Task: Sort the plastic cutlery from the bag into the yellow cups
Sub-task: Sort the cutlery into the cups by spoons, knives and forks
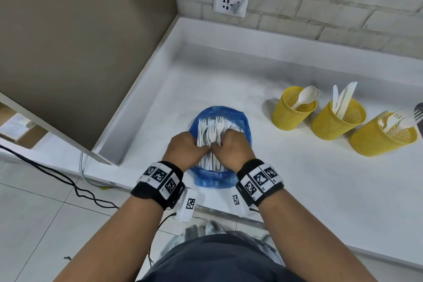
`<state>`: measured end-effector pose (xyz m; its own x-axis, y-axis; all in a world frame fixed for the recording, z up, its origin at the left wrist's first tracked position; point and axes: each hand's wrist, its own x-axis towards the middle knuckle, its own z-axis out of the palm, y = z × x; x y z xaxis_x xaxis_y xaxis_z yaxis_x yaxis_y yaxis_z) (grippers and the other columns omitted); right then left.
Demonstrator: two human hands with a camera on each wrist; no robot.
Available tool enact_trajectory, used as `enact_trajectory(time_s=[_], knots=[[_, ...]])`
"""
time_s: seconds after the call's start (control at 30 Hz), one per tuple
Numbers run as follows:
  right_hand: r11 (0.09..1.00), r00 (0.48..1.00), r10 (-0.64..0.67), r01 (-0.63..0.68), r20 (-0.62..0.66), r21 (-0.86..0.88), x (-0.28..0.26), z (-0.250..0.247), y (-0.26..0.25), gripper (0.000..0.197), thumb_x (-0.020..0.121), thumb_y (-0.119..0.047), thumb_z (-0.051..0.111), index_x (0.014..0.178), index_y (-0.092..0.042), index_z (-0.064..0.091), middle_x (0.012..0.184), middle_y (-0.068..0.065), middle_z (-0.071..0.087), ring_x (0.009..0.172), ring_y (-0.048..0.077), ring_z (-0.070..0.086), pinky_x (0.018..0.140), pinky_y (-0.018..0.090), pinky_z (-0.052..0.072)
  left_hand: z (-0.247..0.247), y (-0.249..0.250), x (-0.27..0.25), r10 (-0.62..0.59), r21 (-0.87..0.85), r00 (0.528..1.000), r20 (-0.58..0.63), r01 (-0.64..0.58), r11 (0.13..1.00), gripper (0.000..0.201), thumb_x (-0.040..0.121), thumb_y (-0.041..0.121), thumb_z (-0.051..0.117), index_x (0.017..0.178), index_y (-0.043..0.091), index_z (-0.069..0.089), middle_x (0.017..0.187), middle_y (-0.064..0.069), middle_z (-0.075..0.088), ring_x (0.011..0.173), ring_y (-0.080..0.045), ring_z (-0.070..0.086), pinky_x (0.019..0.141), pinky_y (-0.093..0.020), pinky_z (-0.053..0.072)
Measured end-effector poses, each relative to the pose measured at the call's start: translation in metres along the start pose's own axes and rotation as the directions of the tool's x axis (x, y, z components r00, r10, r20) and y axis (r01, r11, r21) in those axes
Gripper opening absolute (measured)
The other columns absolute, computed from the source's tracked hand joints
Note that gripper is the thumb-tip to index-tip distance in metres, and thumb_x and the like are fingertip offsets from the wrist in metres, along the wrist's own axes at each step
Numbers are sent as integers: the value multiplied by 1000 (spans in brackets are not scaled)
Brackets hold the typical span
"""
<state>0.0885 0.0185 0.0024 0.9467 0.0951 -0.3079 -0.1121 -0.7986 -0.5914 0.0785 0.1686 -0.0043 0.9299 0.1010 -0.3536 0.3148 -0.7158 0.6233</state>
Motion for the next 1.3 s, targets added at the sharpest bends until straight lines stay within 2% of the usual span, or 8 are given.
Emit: enact_trajectory(time_s=[0.2, 0.37, 0.47, 0.57, 0.67, 0.77, 0.93, 1.3], knots=[[997, 992, 24, -14, -125, 82, -7, -10, 4, 39, 91, -20, 60, 59, -15, 40, 56, -2, 47, 52, 10, 44, 47, 24, 26, -2, -2, 2, -38, -11, 999, -35, 37, 999, 32, 81, 27, 78, 97, 10, 55, 86, 0, 59, 72, -11, 54, 53, -24, 36], [999, 998, 33, -31, -59, 26, -8, -15, 5, 40, 94, -20, 59, 60, -16, 39, 55, -3, 46, 53, 12, 47, 47, 22, 25, 7, 0, 5, -57, 38, 998, -12, 57, 998, 39, 79, 35, 78, 103, 11, 59, 90, -1, 66, 80, -19, 64, 56, -26, 41], [997, 998, -15, 11, -61, -79, -12, -16, 0, 16, 98, -22, 57, 88, -9, 54, 77, 2, 60, 77, 25, 64, 52, 24, 30, 6, 4, 6, -51, 33, 999, 14, 50, 998, 28, 81, 31, 76, 95, 9, 66, 81, -1, 67, 71, -14, 63, 53, -24, 41], [984, 983, -98, 73, -153, -164, -17, -15, -6, 40, 96, -19, 58, 131, -3, 47, 117, 13, 61, 100, 33, 64, 66, 29, 36, 3, 6, 6, -52, -3, 999, 12, 52, 999, 21, 79, 26, 76, 90, 9, 69, 79, -2, 69, 69, -12, 63, 54, -24, 45], [954, 965, -231, 199, -127, -225, -12, -14, -17, 34, 98, -14, 54, 131, -5, 53, 126, 14, 59, 107, 33, 64, 71, 31, 41, 3, 5, 4, -45, -5, 999, 16, 45, 999, 17, 81, 24, 73, 83, 9, 68, 74, -2, 67, 68, -15, 63, 55, -26, 45], [944, 987, -160, 154, 3, -290, 1, -14, -26, 25, 105, -15, 45, 123, -6, 60, 118, 13, 68, 104, 30, 68, 70, 30, 41, 5, 4, 4, -15, 14, 1000, -5, 15, 1000, 14, 84, 27, 69, 83, 13, 66, 76, 0, 66, 77, -22, 66, 58, -26, 42], [906, 996, -83, 61, -33, -419, 21, -17, -28, 23, 104, -20, 49, 116, -9, 66, 118, 9, 70, 102, 27, 70, 70, 30, 46, 7, 3, 3, -10, 34, 1000, -22, 11, 999, 27, 81, 25, 72, 104, 14, 62, 90, 0, 66, 88, -25, 65, 68, -27, 43], [886, 990, 67, -117, -127, -449, 40, 2, -23, 52, 99, -39, 57, 136, -4, 56, 147, 16, 35, 120, 35, 57, 80, 39, 52, 17, 8, 5, 43, 148, 998, -47, -35, 988, 55, 75, 21, 74, 124, 10, 52, 109, -9, 68, 96, -29, 66, 73, -30, 48]])
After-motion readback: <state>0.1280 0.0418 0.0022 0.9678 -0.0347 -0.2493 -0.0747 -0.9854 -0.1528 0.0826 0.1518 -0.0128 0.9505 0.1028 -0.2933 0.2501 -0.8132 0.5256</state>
